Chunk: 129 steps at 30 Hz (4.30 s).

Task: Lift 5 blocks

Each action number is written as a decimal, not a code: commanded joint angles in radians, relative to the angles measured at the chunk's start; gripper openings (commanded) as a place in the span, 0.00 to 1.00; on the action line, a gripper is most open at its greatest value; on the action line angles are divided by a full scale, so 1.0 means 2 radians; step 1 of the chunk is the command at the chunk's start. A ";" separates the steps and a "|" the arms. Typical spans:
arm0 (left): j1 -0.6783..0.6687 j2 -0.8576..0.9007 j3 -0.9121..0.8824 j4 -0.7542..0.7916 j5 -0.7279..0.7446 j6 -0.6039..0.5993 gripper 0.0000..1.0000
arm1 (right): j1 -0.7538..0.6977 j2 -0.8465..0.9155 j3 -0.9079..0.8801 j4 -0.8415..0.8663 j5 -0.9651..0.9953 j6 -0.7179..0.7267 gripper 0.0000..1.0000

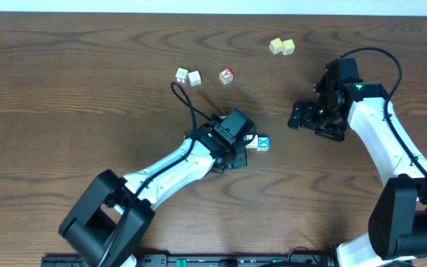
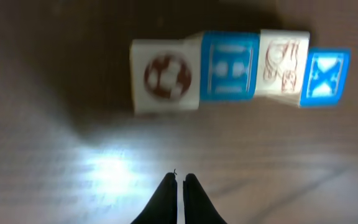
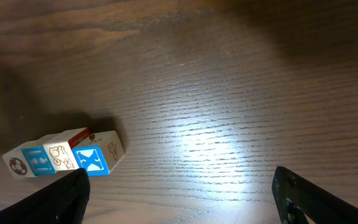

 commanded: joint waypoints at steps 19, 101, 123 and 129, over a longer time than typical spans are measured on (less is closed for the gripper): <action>0.002 0.058 -0.005 0.031 -0.039 -0.014 0.07 | 0.002 0.003 -0.003 -0.004 0.005 -0.009 0.92; 0.003 0.058 -0.005 0.065 -0.070 0.001 0.07 | 0.002 0.003 -0.003 -0.013 0.005 -0.013 0.93; 0.073 -0.185 -0.004 -0.067 -0.090 0.047 0.07 | 0.002 0.003 -0.003 -0.015 0.008 -0.013 0.94; 0.204 -0.249 -0.004 -0.151 -0.166 0.049 0.07 | 0.002 0.003 -0.003 -0.011 0.008 -0.013 0.94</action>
